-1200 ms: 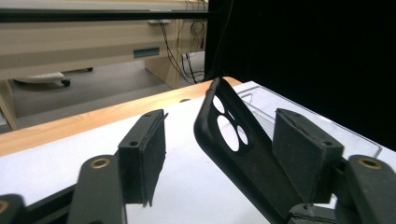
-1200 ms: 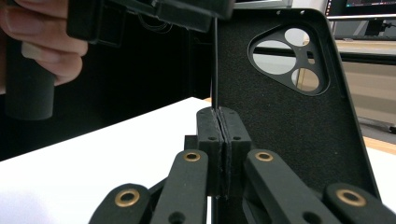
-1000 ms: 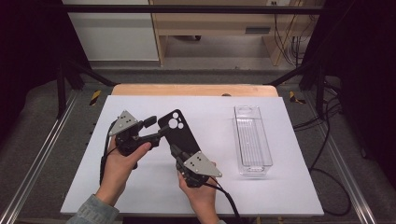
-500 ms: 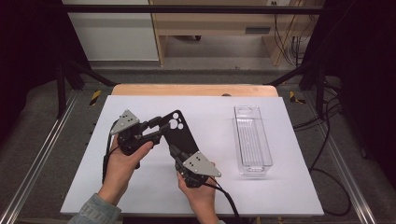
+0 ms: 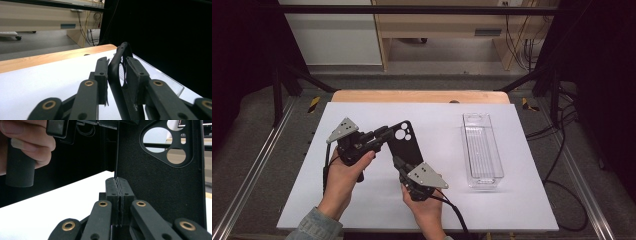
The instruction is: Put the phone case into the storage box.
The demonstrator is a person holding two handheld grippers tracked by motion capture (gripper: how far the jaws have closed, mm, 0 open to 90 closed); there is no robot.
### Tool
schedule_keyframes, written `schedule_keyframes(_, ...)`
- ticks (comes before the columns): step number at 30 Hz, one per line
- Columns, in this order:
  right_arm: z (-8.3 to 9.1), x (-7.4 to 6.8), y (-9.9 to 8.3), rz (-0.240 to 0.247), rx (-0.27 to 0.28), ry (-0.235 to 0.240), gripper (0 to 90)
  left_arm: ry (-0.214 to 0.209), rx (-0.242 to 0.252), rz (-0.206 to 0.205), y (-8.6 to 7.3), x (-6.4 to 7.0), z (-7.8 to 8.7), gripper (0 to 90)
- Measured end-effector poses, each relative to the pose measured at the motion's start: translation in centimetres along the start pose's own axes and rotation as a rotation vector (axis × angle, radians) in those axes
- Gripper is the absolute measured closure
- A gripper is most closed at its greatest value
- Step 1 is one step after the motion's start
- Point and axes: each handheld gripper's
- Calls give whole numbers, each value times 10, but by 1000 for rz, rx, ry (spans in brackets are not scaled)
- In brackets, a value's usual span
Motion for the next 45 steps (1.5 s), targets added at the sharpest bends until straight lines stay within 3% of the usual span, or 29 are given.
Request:
schedule_keyframes(12, -1, 3, -2, -16, -9, 14, 889, -19, -3, 8, -1, 1, 3, 796)
schedule_keyframes(28, 0, 4, -1, -19, -20, 53, 846, -12, 15, -43, -3, 9, 3, 804)
schedule_keyframes(39, -2, 7, 3, -34, -36, 38, 648, 30, 20, -68, -3, 4, 4, 804)
schedule_keyframes(45, -3, 11, 18, -19, -37, 16, 529, 49, 28, -74, -2, -3, 7, 804)
Point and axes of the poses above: each handheld gripper's, and its own axes: z roughly backward along the jaws, y roughly out of its top, x roughly to its right, and after that the axes turned 10 degrees about y, right-handed
